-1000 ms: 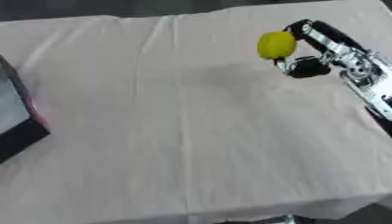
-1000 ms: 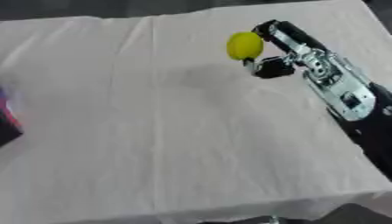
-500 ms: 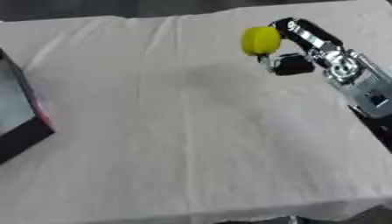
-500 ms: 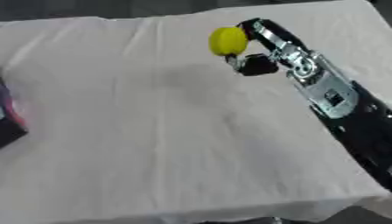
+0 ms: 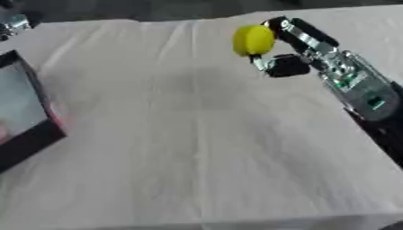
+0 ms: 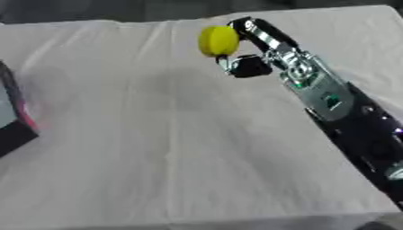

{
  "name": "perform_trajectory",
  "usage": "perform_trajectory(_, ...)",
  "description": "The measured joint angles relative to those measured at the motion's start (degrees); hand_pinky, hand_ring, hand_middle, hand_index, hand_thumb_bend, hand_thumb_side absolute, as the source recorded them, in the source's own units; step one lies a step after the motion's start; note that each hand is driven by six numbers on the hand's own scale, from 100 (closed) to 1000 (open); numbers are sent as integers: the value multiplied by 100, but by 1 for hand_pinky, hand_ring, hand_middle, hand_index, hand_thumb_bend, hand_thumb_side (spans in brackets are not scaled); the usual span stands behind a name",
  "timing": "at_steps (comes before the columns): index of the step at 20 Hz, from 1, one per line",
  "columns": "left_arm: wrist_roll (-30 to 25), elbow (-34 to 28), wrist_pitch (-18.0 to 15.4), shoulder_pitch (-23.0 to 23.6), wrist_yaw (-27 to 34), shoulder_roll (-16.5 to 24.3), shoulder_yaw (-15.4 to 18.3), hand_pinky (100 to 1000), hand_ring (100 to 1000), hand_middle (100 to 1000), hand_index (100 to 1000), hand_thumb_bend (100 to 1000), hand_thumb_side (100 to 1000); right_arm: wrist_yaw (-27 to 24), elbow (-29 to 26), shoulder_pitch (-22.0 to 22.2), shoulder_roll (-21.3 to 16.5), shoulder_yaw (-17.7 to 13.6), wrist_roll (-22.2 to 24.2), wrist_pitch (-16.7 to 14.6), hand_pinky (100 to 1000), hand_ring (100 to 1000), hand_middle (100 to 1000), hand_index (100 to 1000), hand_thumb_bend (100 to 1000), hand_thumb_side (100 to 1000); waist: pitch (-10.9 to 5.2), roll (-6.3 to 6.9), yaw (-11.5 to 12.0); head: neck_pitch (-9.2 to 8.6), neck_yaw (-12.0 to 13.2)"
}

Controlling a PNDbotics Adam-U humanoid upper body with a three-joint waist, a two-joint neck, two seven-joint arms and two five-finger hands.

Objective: Pick up the objects with one hand, pass them to the other hand, and then place them into the box on the other side of the table.

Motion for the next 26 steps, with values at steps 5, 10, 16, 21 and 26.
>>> perform_trajectory(5,-394,-200,84,-215,111,-207,-328,860,768,756,803,371,711,74,-5,-120,97,103,14,-123,871,817,602,579,100,100,21,30,56,-3,-3)
perform_trajectory(10,-638,-322,226,-370,241,-387,-549,866,768,758,803,365,735,106,-40,-243,198,185,15,-177,871,817,602,579,100,100,58,53,129,-5,-7)
perform_trajectory(16,-814,-408,425,-503,384,-619,-693,875,770,765,811,375,770,207,-72,-363,310,274,53,-253,870,816,602,578,100,100,112,65,197,-34,-7)
perform_trajectory(21,-829,-393,590,-609,414,-866,-784,880,774,768,825,401,776,357,-82,-456,402,343,74,-346,869,815,603,581,100,100,167,65,255,-55,-5)
perform_trajectory(26,-778,-256,719,-617,404,-1069,-823,887,776,765,839,428,774,555,-146,-499,435,391,72,-444,868,813,603,581,100,100,198,54,291,-67,-5)
